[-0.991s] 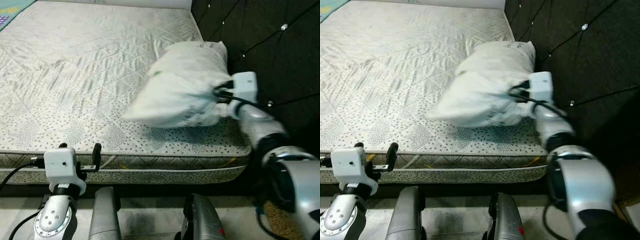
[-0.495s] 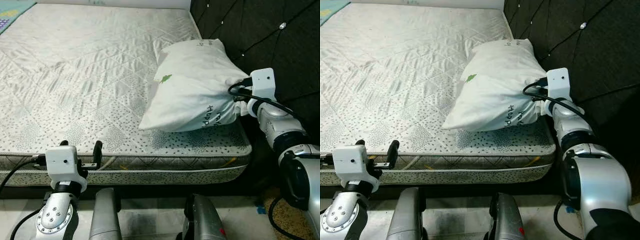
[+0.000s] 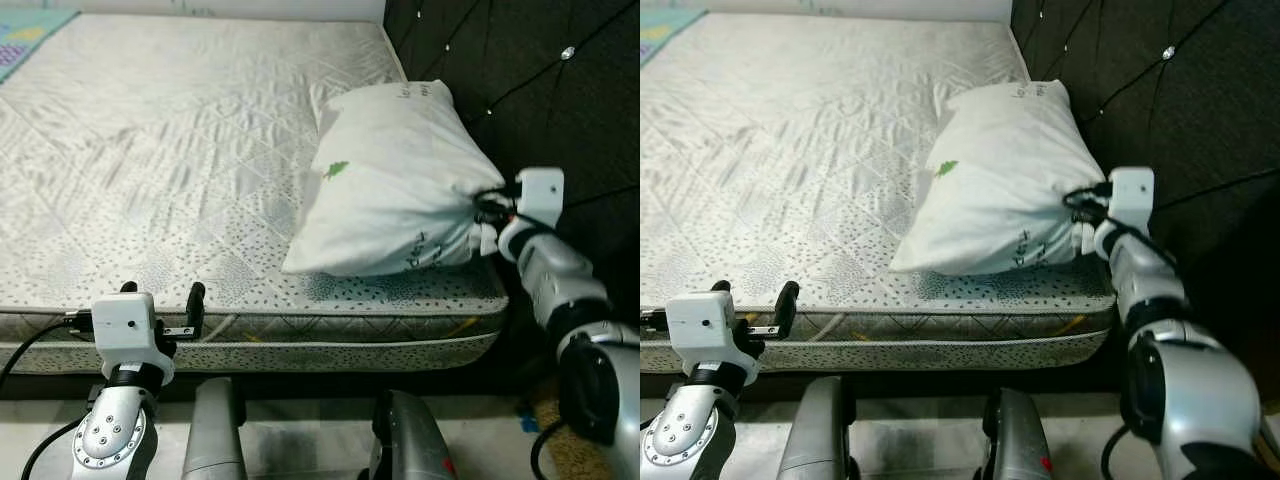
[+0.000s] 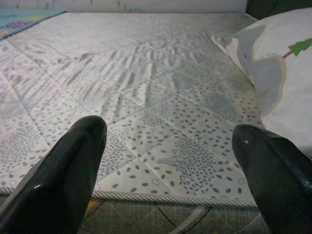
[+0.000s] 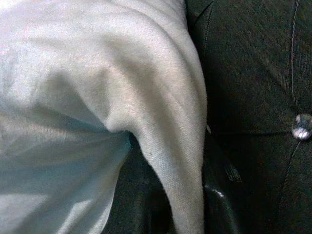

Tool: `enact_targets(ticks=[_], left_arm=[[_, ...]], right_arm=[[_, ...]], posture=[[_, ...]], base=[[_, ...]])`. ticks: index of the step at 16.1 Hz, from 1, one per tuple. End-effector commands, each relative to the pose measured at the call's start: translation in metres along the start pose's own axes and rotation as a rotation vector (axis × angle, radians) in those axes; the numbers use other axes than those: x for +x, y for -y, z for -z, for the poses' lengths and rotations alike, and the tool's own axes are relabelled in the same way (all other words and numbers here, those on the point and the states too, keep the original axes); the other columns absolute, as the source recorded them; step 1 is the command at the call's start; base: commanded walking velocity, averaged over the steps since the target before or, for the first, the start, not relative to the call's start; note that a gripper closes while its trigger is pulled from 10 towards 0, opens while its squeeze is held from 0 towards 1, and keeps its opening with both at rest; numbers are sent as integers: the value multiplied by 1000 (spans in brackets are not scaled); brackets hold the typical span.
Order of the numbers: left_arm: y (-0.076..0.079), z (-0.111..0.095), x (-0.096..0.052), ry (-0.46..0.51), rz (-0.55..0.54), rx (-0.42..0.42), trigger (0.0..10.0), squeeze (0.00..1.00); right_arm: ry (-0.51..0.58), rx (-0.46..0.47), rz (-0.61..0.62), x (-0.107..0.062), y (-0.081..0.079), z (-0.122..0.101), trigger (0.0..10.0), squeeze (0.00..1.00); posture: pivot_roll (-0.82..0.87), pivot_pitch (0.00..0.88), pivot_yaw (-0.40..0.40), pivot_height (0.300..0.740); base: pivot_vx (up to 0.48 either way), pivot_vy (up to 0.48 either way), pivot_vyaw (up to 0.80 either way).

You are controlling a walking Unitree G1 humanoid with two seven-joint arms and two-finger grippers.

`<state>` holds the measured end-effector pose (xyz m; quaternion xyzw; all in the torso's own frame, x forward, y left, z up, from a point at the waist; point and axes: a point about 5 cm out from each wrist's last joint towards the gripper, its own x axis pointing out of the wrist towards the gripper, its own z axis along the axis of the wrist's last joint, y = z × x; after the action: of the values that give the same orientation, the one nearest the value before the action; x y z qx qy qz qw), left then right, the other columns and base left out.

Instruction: Clean up the room

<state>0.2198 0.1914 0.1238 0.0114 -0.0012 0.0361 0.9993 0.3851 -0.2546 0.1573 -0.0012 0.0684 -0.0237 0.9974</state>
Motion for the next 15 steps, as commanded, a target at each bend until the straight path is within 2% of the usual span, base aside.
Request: enact_targets(ticks=[1,3,5,8,12,15], left_arm=[[0,3,1,-12,9,10,10000,0],[0,3,2,-13,16,11,10000,0],[1,3,4,-13,24,14,10000,0],[0,2,5,-12,33,18,10000,0],[-3,2,7,-14,42,28,10000,0],[0,1,11,-11,62,29,10000,0]], right_arm=[[163,34,28,0,9,-29,0,0],[181,90,53,-6,15,-16,0,0],[192,126,60,-12,13,-2,0,0],[202,158,47,-23,2,21,0,0],[164,204,43,-54,-18,57,0,0],[153,217,43,-62,-23,63,0,0]], posture=[[84,28,-30,561],[77,28,-23,561],[70,28,-16,561],[66,26,-9,561],[50,26,11,561],[43,26,22,561]], base=[[0,0,0],[0,0,0],[0,0,0],[0,0,0],[0,0,0],[0,0,0]])
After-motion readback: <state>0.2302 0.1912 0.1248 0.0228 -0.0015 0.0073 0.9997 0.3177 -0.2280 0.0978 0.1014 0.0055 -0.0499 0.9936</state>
